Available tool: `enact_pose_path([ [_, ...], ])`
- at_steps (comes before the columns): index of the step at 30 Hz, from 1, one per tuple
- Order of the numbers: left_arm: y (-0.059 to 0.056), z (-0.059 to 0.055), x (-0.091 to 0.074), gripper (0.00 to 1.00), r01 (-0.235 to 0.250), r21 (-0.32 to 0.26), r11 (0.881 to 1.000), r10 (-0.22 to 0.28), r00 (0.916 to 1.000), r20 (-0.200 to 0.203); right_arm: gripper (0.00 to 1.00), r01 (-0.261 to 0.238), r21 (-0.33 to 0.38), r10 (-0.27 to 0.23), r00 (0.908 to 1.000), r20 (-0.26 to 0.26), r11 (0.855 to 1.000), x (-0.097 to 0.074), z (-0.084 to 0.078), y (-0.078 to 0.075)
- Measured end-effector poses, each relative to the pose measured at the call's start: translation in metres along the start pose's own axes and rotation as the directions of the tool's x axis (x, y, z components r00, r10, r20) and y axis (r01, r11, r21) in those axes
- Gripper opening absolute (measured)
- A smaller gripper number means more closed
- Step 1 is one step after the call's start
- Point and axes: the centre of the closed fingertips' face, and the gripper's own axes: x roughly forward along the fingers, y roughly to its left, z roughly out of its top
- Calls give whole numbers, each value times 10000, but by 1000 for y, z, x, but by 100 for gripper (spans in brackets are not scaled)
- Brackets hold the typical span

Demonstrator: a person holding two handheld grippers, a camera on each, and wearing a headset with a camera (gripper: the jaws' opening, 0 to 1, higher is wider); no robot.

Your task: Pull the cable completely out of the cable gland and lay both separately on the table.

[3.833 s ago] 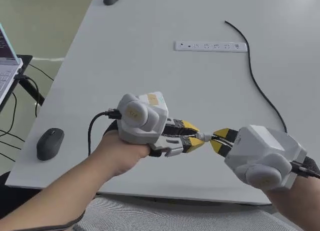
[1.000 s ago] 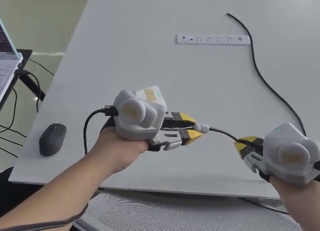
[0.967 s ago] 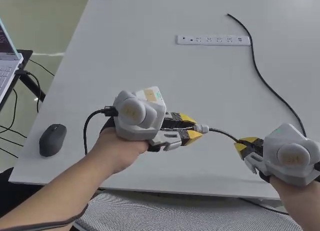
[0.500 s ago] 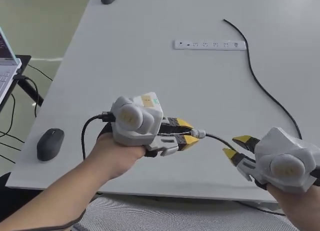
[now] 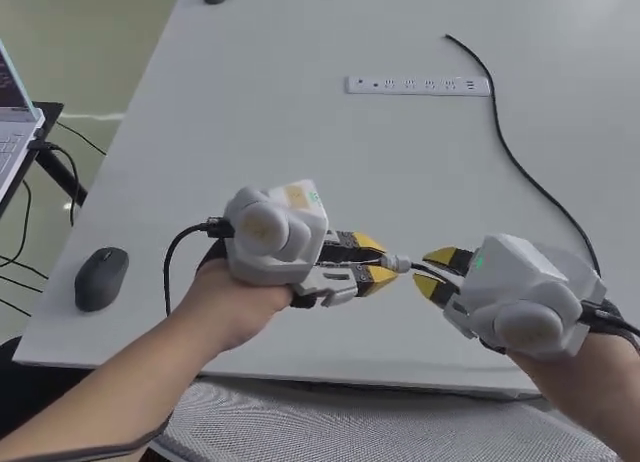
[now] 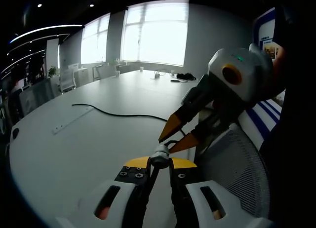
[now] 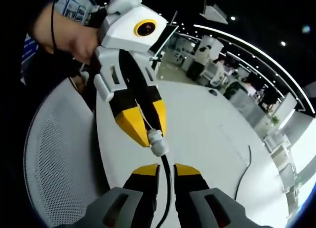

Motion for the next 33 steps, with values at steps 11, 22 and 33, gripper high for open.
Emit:
enact_pose_path([
  [11,-4,6,4,15,-48,123,9999,47,10000,47,1,85,-358,-84,10000,51,9993,-1,0,-4],
  [22,-5,7,4,15,-61,57,10000,61,10000,11,0,69,488,-70,10000,10,9988,-1,-6,-8],
  [33,-1,8,3,15,-147,65,9999,147,9999,14,0,225,1327,-226,9997,-7,9909,-1,-15,-17],
])
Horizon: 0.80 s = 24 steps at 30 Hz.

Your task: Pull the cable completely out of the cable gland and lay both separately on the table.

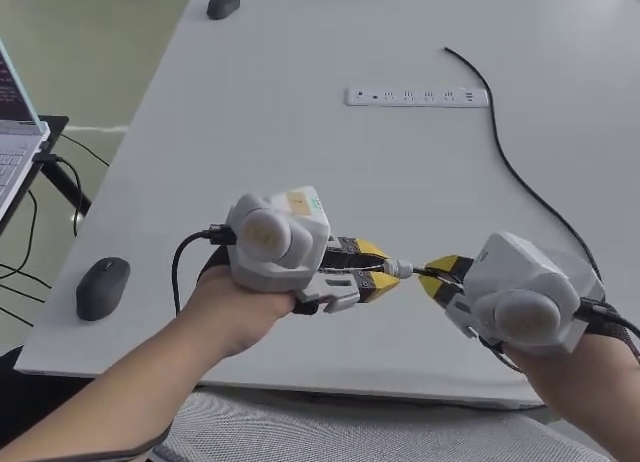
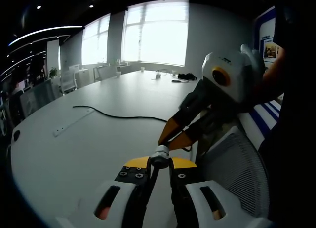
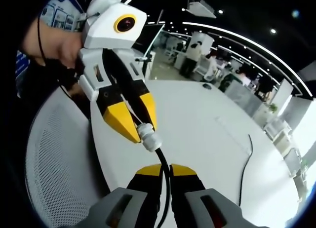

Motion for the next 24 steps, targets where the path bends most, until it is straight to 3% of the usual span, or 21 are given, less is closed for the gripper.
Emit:
enact_pose_path([
  [13,2,1,4,15,4,10,10000,-4,10000,17,0,427,1286,-438,9990,53,9908,0,-17,-12],
  [24,4,3,5,15,3,-1,10000,-3,10000,72,0,673,2547,-664,9977,-121,9647,0,-37,-28],
])
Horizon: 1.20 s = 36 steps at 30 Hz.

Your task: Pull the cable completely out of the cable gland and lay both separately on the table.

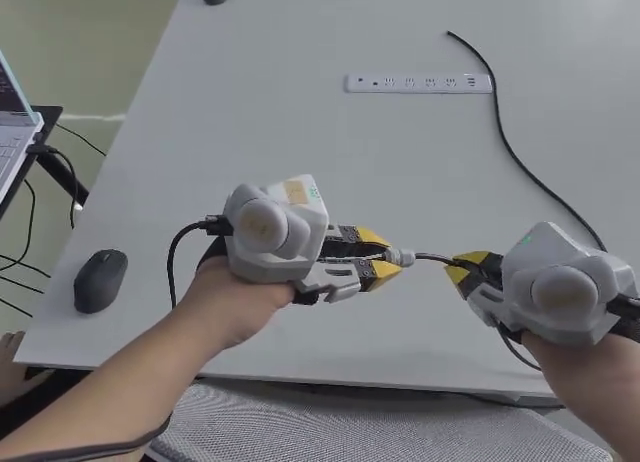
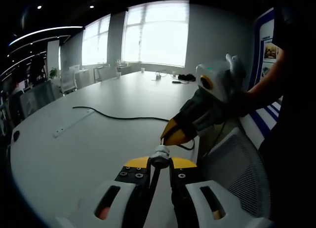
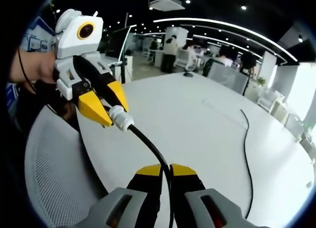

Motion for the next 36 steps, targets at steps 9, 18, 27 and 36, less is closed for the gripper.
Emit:
enact_pose_path([
  [9,2,1,3,15,18,-20,10000,-18,10000,-11,0,101,1119,-98,9999,-35,9937,4,-11,-10],
  [18,4,0,3,15,36,52,10000,-36,10000,-39,0,112,2565,-59,9998,-215,9665,6,-26,-16],
  [27,5,-2,5,15,91,84,9999,-90,9999,-80,0,133,2627,-63,9996,-277,9648,7,-29,-14],
  [36,8,-2,3,15,83,108,9999,-82,9999,-83,1,462,933,-434,9985,-318,9946,3,-23,-15],
])
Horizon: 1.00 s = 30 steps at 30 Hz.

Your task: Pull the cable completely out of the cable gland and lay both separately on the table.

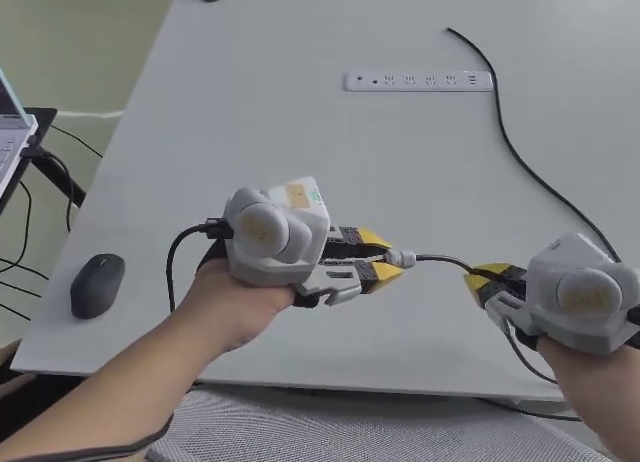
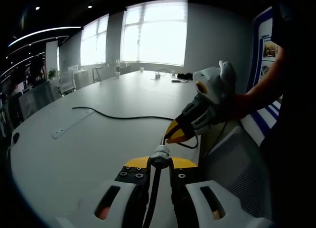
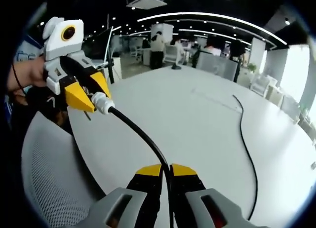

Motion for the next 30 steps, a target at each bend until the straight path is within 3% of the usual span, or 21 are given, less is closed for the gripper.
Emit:
enact_pose_path([
  [7,1,1,0,15,56,-39,10000,-56,10000,1,2,35,-210,-35,10000,-12,9998,-4,2,3],
  [13,-2,1,0,15,178,-58,9998,-178,9998,-39,9,-165,-1583,137,9997,-187,9873,-9,4,15],
  [16,-2,0,0,15,184,-43,9998,-185,9998,-98,10,-278,-2037,284,9996,5,9786,-14,13,23],
  [21,-3,-1,-1,15,227,-35,9997,-227,9997,-112,12,-422,-3156,565,9977,364,9480,-18,35,36],
  [25,-4,-2,-2,15,255,-23,9997,-256,9996,-143,9,-687,-3651,944,9941,529,9284,-17,49,49],
  [30,-5,-4,-3,15,323,-52,9995,-324,9993,-161,7,-872,-4425,1199,9917,465,8925,-11,56,62],
])
